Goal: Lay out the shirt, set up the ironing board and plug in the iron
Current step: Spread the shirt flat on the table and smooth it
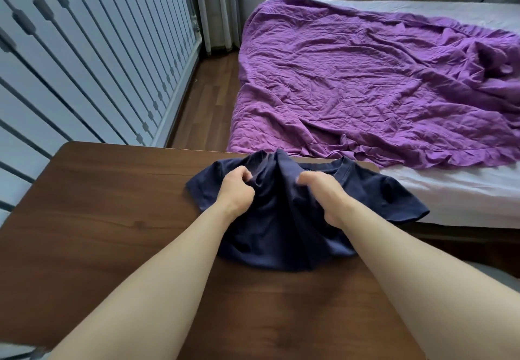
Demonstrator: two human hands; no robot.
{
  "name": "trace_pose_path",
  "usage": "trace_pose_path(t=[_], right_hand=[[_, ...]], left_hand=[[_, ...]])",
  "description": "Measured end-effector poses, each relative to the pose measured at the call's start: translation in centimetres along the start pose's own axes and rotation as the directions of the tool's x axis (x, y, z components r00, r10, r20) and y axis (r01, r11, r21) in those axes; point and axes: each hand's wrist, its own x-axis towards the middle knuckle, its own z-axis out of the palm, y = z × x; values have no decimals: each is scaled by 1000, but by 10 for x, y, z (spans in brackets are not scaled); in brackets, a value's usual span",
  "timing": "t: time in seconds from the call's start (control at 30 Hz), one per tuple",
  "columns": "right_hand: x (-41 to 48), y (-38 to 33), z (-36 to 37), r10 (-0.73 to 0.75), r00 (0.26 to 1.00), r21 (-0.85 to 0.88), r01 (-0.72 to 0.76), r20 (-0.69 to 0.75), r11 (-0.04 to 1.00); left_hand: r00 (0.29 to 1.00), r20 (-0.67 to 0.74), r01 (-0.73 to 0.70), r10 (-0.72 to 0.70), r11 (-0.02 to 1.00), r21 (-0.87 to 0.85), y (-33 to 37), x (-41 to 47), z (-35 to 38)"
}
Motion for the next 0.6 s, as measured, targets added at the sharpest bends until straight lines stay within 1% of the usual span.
trace_pose_path(t=[0.03, 0.07, 0.13, 0.2, 0.27, 0.33, 0.43, 0.47, 0.53, 0.6], right_hand=[[-2, -2, 0, 44, 999, 11, -44, 30, 999], [-4, -4, -1, 60, 998, -15, -60, 26, 998], [-5, -3, -2, -14, 1000, -116, 11, -21, 993], [-11, -3, -1, -84, 996, -169, 80, -17, 982], [-19, -3, -4, -61, 997, -148, 55, -37, 987], [-31, -5, -7, -7, 999, -82, 4, -36, 997], [-52, -6, -12, 33, 998, 47, -36, 52, 998], [-56, -5, -15, 47, 996, 57, -51, 72, 997], [-68, -1, -21, 53, 992, 23, -56, 113, 998], [-82, 5, -29, 72, 987, -65, -63, 144, 996]], left_hand=[[1000, 21, -8, 9, 999, -51, 4, -2, -2], [999, 51, -6, 11, 995, -96, 10, -5, -4], [992, 126, 9, 12, 986, -167, 21, -12, -8], [985, 172, 13, 18, 984, -178, 27, -17, -12], [977, 208, -20, 51, 988, -150, 31, -23, -15], [959, 269, -59, 92, 990, -128, 35, -32, -19], [926, 361, -102, 114, 993, -52, 42, -47, -27], [914, 393, -105, 101, 994, -12, 43, -50, -28], [880, 471, -120, 62, 988, 93, 44, -56, -34], [830, 558, -184, 24, 955, 232, 43, -66, -41]])
